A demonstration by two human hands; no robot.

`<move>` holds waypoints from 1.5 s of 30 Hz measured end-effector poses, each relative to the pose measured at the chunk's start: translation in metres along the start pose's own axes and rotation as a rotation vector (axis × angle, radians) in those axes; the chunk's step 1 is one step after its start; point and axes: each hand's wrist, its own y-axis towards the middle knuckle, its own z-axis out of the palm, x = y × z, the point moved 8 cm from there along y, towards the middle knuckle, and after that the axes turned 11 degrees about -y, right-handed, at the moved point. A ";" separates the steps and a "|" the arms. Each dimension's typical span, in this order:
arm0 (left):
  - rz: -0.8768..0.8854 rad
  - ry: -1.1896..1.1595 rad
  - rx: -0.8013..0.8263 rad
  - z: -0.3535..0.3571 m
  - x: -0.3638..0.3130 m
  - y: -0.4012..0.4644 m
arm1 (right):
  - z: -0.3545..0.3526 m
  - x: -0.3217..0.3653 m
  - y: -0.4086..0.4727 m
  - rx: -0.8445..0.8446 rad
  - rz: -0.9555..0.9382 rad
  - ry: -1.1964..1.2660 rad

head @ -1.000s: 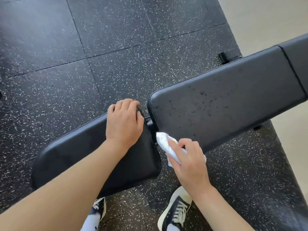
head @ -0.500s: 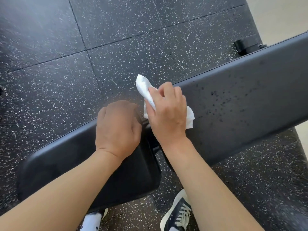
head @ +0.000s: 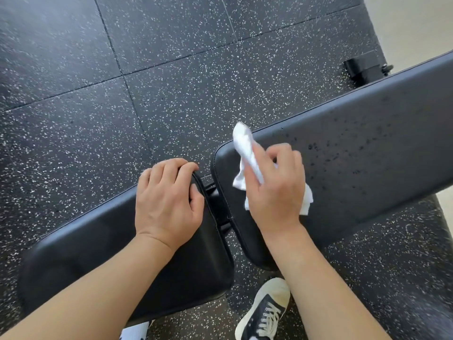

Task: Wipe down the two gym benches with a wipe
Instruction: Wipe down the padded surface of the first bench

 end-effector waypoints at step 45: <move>0.471 0.001 0.278 0.012 -0.043 -0.008 | -0.028 -0.013 -0.103 -0.002 0.158 -0.065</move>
